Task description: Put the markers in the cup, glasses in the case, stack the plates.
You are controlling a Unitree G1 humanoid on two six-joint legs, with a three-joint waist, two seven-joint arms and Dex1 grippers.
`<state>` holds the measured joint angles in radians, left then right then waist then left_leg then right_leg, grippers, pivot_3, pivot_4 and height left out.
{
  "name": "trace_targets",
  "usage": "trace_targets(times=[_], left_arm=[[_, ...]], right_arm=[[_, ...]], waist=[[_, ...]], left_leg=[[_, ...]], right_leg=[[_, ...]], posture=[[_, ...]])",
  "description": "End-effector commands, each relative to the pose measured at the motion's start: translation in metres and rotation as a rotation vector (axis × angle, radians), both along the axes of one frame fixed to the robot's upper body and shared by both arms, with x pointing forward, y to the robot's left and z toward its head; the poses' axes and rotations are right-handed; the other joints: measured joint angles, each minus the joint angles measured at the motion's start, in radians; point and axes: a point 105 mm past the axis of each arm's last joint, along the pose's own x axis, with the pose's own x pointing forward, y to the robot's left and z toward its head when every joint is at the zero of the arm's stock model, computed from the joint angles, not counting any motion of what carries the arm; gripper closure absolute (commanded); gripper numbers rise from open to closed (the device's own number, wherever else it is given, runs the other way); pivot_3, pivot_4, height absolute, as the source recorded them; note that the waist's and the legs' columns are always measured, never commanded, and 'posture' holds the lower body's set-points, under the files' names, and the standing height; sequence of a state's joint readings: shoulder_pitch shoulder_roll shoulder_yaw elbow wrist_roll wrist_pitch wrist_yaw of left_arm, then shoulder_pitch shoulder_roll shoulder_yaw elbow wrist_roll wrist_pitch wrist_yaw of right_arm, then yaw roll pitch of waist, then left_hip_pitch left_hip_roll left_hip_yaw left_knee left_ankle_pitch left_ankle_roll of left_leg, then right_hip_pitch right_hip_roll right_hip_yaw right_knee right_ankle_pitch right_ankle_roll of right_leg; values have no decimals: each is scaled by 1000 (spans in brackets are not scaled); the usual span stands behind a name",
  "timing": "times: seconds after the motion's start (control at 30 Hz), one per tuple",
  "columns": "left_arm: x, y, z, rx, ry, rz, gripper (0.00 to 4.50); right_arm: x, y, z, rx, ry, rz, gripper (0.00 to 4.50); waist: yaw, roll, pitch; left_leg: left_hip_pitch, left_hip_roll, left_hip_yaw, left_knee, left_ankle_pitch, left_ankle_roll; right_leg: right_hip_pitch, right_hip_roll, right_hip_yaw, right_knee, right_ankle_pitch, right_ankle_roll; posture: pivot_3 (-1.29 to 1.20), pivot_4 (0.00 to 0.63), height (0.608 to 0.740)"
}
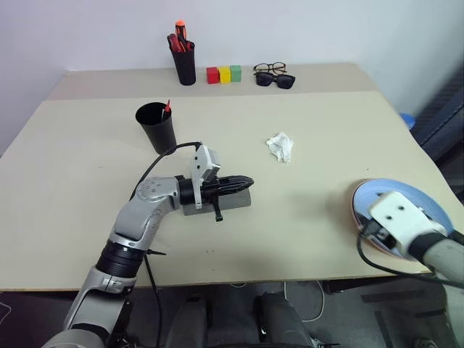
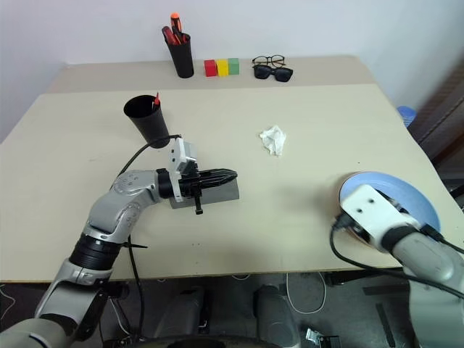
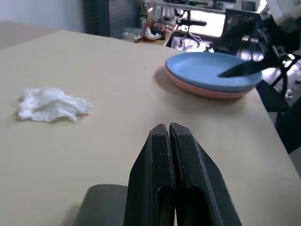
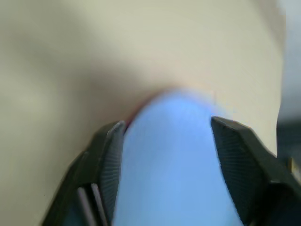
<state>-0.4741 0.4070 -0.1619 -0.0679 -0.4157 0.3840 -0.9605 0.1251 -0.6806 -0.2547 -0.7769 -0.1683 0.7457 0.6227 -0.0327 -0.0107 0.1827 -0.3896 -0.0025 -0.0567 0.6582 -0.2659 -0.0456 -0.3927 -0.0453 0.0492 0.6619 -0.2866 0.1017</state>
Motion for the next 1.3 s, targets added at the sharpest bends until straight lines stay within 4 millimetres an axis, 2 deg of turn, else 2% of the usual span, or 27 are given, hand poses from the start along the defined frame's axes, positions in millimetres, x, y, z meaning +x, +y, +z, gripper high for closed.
trace_targets(times=[0.03, 0.23, 0.3, 0.37, 0.47, 0.57, 0.67, 0.8, 0.9, 1.0, 1.17, 1.27, 1.3], left_arm=[[0, 19, 9, 7, -58, 80, 4500], [-7, 52, 10, 31, -68, 243, 4500], [-11, 63, 12, 39, -71, 293, 4500], [-15, 70, 12, 49, -72, 325, 4500], [-22, 75, 12, 61, -72, 351, 4500], [-26, 77, 12, 62, -69, 367, 4500], [-28, 76, 11, 64, -68, 375, 4500], [-29, 73, 12, 55, -66, 369, 4500], [-32, 63, 10, 59, -55, 306, 4500], [-38, 47, 6, 82, -51, 199, 4500], [-45, 12, 1, 80, -37, -3, 4500], [-48, -6, -2, 78, -29, -115, 4500], [-50, -15, -4, 82, -32, -174, 4500]], right_arm=[[31, 34, 0, 106, -41, 101, 1606], [114, 81, -10, 305, -49, 145, 1606], [142, 89, -13, 356, -39, 106, 1606], [163, 88, -19, 392, -21, 39, 1606], [182, 86, -27, 441, 6, -31, 1606], [192, 82, -33, 470, 25, -80, 1606], [195, 81, -36, 489, 29, -90, 2432], [193, 84, -33, 485, 6, -69, 4453], [188, 80, -21, 461, -62, -51, 4453], [167, 62, 0, 412, -150, -36, 4453], [94, 11, 23, 355, -194, -86, 4453], [53, -18, 22, 290, -152, -172, 4453], [33, -31, 21, 263, -132, -219, 4453]], waist=[[-8, 0, 0], [-8, -1, 0], [-11, -1, 1], [-7, -1, 1], [-2, -1, 1], [-2, -1, 1], [-7, 0, 0], [-12, 0, 1], [-12, 0, 1], [-5, 0, 1], [25, 1, 1], [22, 1, 1], [18, 1, 1]], left_leg=[[0, 0, 0, 0, 0, 0], [-2, -1, 0, -5, 0, -1], [-2, 0, 0, -7, 1, -1], [-2, 0, 0, -8, 1, -2], [-2, -1, 0, -9, 1, -2], [-2, -1, 0, -9, 1, -2], [-2, -1, 1, -9, 1, -2], [-2, -1, 0, -9, 1, -2], [-2, -1, 1, -10, 1, -2], [-3, -1, 0, -10, 1, -2], [-4, -2, 0, -9, 1, -2], [-4, -2, -1, -9, 1, -2], [-3, -2, 0, -9, 1, -2]], right_leg=[[0, 0, 0, 0, 0, 0], [-3, -3, 0, -2, 0, 0], [-4, -3, 0, -2, 0, 0], [-5, -3, 0, -2, 0, 0], [-5, -4, 0, -2, 0, 0], [-5, -5, 0, -3, 0, 0], [-5, -4, 0, -3, 0, 0], [-5, -3, 0, -2, 0, 0], [-6, -3, 0, -2, 0, 0], [-6, -3, 0, -2, 0, 0], [-5, -4, -1, -5, 0, 0], [-4, -4, -1, -5, 0, 0], [-3, -3, -1, -6, 0, 0]], posture=[[0, 150, 740], [0, 150, 740], [0, 150, 740], [0, 150, 740], [0, 150, 740], [0, 150, 740], [0, 150, 740], [0, 150, 740], [0, 150, 740], [0, 150, 740], [0, 150, 740], [0, 150, 740], [0, 150, 740]])
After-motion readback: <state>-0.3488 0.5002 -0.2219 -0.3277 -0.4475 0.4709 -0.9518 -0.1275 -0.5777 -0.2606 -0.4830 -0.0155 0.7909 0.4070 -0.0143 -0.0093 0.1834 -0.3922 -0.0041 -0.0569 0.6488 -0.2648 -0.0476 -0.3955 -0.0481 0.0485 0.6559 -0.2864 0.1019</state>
